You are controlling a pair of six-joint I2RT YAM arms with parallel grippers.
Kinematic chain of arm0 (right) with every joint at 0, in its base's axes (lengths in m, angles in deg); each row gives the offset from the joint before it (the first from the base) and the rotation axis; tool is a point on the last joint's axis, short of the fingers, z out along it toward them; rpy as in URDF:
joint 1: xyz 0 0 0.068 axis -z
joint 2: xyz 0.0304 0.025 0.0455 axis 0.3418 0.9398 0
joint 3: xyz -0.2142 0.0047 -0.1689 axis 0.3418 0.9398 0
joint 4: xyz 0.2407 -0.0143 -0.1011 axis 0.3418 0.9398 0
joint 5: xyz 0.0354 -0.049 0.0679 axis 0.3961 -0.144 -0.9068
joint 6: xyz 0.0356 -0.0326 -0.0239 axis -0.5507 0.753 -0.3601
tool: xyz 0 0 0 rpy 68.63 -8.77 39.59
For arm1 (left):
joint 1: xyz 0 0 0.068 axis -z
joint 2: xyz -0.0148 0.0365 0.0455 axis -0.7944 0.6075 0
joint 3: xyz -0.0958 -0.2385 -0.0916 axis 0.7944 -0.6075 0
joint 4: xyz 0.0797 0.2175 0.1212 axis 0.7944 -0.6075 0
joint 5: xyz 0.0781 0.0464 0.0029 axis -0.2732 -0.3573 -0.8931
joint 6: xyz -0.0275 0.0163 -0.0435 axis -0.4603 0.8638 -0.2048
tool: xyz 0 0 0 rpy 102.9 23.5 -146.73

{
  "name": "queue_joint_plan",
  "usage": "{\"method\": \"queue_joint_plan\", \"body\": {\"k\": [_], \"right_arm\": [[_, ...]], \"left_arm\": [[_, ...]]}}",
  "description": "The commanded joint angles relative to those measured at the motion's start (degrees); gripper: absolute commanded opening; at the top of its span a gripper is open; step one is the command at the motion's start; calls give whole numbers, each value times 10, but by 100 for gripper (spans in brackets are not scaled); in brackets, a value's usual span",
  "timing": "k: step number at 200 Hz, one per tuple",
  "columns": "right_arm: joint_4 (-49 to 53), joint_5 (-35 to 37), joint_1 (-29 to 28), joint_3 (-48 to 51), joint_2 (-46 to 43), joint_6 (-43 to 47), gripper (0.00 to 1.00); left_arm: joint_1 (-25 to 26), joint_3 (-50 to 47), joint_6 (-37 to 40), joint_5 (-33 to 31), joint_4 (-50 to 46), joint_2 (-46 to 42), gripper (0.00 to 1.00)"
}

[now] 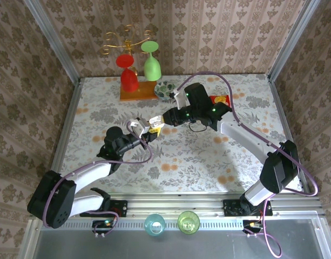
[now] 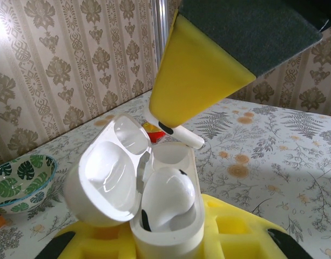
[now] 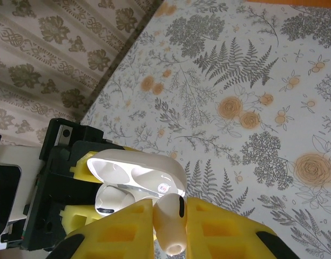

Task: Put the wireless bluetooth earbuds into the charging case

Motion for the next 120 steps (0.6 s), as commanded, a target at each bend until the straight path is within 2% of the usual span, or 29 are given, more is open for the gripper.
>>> {"method": "queue_joint_plan", "body": {"k": [1,120], "right_arm": [[-13,-8,-4,-19,-13,-2,19],[-64,6,-4,5,1,-6,18]], "left_arm": [[5,15,-12,5,30,5,11],[5,41,-83,39,42,18,11]]}}
